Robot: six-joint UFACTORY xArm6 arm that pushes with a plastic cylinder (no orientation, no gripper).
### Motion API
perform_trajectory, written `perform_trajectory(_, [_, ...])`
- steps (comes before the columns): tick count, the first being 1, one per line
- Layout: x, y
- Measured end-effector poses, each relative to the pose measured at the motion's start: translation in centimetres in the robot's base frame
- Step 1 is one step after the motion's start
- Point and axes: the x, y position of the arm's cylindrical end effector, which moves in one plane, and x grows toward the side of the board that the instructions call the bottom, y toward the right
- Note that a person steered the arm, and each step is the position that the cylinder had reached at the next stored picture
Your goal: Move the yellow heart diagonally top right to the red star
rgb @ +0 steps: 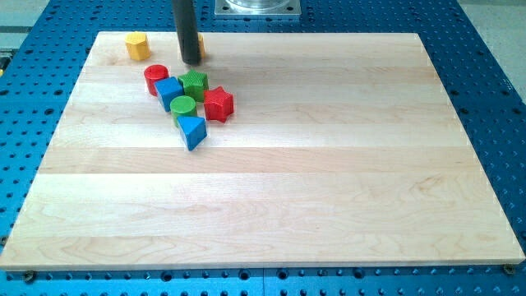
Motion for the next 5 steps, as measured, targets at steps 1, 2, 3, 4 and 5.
perform_trajectory(1, [-2.4, -5.3])
perform_trajectory(2, [-4.7, -1.7])
perform_trajectory(3, [-4.3, 7.1])
perform_trajectory(4, [-4.3, 6.0])
perform_trajectory(5, [-0.1, 3.0])
